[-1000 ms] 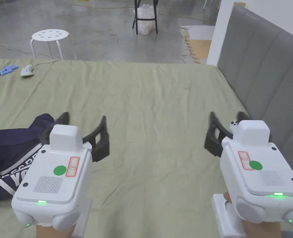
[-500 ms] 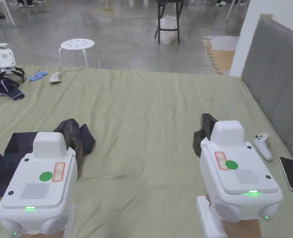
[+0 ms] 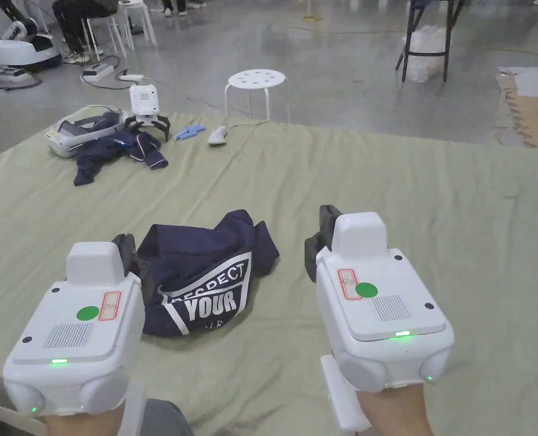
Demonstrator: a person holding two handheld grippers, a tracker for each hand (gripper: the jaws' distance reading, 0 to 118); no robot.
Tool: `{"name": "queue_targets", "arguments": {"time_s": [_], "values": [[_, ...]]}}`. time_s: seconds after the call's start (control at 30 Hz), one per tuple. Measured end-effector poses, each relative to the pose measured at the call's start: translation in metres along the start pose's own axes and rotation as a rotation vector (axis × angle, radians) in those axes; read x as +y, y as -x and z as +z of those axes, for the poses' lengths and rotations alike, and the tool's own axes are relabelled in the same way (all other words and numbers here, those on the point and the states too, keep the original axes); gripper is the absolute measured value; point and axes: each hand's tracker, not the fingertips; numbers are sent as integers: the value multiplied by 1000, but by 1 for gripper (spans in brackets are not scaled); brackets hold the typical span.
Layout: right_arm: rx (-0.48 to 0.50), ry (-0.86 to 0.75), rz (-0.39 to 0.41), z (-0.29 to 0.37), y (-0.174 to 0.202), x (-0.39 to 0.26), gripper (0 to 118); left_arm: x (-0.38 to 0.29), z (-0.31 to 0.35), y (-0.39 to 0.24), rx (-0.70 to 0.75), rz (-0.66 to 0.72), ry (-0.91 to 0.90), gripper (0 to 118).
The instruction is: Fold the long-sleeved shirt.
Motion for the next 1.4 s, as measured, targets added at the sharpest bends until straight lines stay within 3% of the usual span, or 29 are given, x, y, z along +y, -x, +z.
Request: {"name": "queue_targets", "arguments": {"time_s": [0.1, 0.13, 0.23, 0.27, 0.3, 0.43, 0.53, 0.6, 0.67, 0.73, 1.07, 1.23, 1.33, 1.4], "values": [[19, 26, -9, -5, 2, -1, 1, 11, -43, 4, -22, 87, 143, 8], [16, 30, -8, -6, 3, -4, 1, 13, -62, 4, -26, 88, 230, 17], [17, 47, 0, -8, 4, -10, 1, 6, -134, 8, -124, 80, 436, 92], [22, 55, 5, -8, 5, -13, 1, 1, -157, 8, -115, 78, 467, 109], [26, 62, 9, -10, 5, -15, 1, -2, -175, 9, -112, 71, 486, 111], [29, 140, -14, -12, 5, -26, 1, -20, -243, 4, -164, 88, 644, 100], [29, 160, -5, -21, 3, -47, 1, -30, -264, 1, -119, 135, 709, 95], [23, 173, 27, -24, 1, -50, 1, -32, -265, -6, -113, 147, 707, 70], [7, 176, 39, -21, -1, -44, 1, -33, -265, -16, -134, 141, 803, 20], [3, 177, 29, -21, -8, -44, 1, -24, -264, -21, -126, 101, 818, 13], [-116, 142, -36, 19, -56, -26, 1, 105, -191, -74, -496, 71, 397, 10], [-211, 113, -60, 48, -98, -19, 1, 143, -117, -184, -725, -65, 265, 10], [-329, 92, -65, 73, -130, -13, 1, 131, -82, -263, -938, -20, 303, 10], [-401, 80, -83, 93, -152, -9, 1, 109, -67, -318, -1037, -60, 330, 10]]}}
